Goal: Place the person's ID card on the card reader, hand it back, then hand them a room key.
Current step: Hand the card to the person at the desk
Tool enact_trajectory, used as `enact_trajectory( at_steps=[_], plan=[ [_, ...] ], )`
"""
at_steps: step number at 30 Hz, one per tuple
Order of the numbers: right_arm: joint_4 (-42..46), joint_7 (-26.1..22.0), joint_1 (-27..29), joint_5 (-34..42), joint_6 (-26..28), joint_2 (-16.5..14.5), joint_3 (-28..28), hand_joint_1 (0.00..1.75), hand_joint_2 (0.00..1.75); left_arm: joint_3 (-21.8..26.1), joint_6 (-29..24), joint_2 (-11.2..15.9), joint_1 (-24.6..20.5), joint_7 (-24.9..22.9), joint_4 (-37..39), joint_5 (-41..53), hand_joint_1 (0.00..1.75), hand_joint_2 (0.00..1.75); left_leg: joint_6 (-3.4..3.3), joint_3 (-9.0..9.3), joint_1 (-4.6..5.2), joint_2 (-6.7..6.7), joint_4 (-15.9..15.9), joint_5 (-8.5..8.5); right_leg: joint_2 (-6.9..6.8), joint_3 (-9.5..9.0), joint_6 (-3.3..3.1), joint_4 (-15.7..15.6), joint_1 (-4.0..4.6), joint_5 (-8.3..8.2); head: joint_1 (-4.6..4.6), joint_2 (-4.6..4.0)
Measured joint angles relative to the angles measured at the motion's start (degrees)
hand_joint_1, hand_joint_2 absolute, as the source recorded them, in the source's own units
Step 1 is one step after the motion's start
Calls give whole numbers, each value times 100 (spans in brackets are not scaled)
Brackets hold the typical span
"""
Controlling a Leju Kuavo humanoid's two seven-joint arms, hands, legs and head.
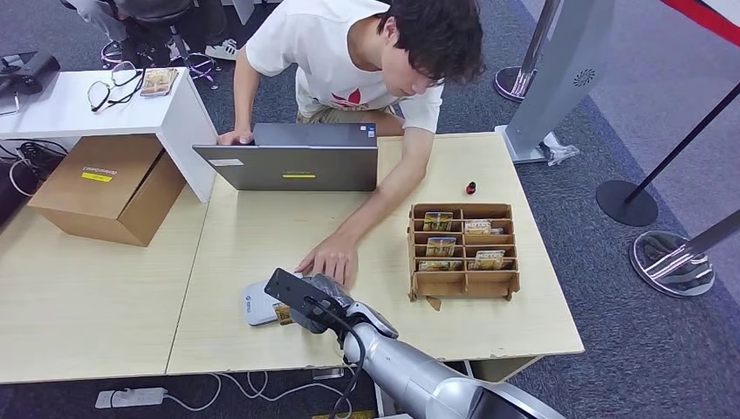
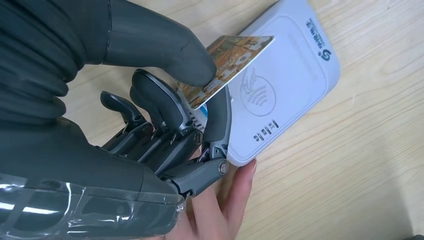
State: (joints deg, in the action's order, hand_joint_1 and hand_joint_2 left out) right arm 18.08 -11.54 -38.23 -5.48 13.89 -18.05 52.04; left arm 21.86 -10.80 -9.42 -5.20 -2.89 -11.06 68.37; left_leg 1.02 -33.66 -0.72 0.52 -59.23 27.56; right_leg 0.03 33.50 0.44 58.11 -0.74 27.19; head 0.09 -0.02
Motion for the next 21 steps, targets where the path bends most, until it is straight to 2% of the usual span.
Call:
enact_trajectory(
  at_steps=[9, 21],
  plan=[
    [300, -516, -18, 174, -379, 24, -264, 175, 175, 0, -2, 7, -1, 0, 0, -94, 0, 0, 0, 1, 0, -1, 0, 0, 1, 1, 0, 0, 0, 0, 0, 0],
    [1270, -765, -130, 257, -758, 169, -709, 175, 175, 0, -62, 37, -1, 0, 0, -173, 0, 0, 0, 0, 0, -1, 0, 0, 2, 2, 0, 0, 0, 0, 0, 0]
  ],
)
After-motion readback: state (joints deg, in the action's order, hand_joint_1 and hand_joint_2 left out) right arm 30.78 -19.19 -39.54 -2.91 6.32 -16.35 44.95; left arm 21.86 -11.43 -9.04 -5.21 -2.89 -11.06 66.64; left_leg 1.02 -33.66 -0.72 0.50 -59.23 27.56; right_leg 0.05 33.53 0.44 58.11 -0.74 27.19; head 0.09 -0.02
